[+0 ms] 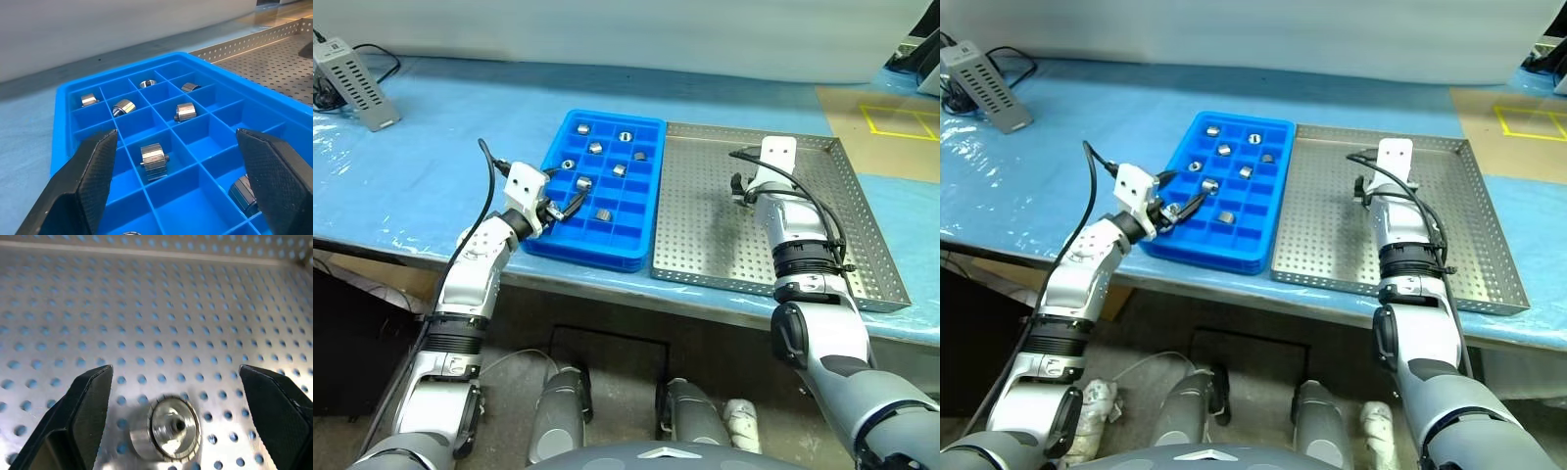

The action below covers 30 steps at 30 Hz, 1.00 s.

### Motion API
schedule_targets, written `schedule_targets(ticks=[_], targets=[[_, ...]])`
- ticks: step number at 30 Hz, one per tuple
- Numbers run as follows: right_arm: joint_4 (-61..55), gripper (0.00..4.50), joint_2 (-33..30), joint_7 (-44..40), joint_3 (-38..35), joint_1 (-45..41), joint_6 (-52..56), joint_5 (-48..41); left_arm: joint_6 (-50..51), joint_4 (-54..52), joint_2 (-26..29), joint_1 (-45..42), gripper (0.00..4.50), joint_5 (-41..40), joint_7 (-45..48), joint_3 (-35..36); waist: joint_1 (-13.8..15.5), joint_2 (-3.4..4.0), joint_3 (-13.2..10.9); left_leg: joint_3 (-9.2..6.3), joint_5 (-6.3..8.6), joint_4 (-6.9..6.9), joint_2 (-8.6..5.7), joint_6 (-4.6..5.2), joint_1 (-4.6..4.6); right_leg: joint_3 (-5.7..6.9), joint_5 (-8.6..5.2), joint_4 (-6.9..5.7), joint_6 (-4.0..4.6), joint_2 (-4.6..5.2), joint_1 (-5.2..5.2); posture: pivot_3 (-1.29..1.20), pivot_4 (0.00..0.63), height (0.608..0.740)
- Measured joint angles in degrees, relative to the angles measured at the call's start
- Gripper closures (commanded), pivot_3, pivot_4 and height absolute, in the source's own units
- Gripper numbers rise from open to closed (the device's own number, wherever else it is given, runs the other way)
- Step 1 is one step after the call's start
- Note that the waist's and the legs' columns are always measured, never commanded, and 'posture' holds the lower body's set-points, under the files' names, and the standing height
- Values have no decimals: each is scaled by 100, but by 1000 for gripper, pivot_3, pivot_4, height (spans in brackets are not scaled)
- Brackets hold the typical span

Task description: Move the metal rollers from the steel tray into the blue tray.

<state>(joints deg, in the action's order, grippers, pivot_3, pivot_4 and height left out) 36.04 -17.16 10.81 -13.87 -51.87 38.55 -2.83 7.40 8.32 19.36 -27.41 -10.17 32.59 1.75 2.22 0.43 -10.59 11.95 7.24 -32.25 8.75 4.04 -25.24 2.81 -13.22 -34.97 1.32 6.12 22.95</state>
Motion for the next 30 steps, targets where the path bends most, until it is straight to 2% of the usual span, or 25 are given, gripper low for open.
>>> schedule_targets(ticks=[6,10,14,20,23,27,30], targets=[[44,182,201,500,-314,-127,403,-112,0,6,-18,-54,433,1,47,-4,1,0,0,0,-2,0,0,-4,0,0,0,-1,-1,0,1,-124,150,740],[52,1477,293,494,-343,-129,398,-177,0,4,-16,-54,433,3,44,-2,4,0,0,0,-2,1,0,-5,0,0,1,-2,-1,0,1,-112,150,740],[39,2866,364,130,-215,-34,157,-200,0,-8,-15,-45,433,3,34,1,10,0,0,0,-3,3,0,-7,0,0,1,-1,-1,0,2,-93,150,740],[84,2899,382,-109,-169,-35,-186,-279,7,-80,24,93,433,3,-28,19,19,0,0,0,-4,3,0,-7,0,0,1,-2,-1,0,3,-69,150,740],[61,2899,496,-479,-352,-59,-581,-623,9,-152,67,111,433,3,-64,41,21,0,0,0,-3,4,1,-7,0,0,1,-2,-1,0,3,-61,150,740],[-535,2899,593,-1840,-322,-50,-921,-1290,11,-220,122,126,433,3,-93,58,27,1,0,-1,-1,6,2,-2,-2,1,1,-1,-1,0,5,-57,150,740],[-929,2899,555,-2541,-62,-49,-1078,-1453,9,-220,225,140,433,4,-103,96,32,0,0,-2,0,6,3,0,-2,5,1,-2,-1,0,4,-56,150,740]])
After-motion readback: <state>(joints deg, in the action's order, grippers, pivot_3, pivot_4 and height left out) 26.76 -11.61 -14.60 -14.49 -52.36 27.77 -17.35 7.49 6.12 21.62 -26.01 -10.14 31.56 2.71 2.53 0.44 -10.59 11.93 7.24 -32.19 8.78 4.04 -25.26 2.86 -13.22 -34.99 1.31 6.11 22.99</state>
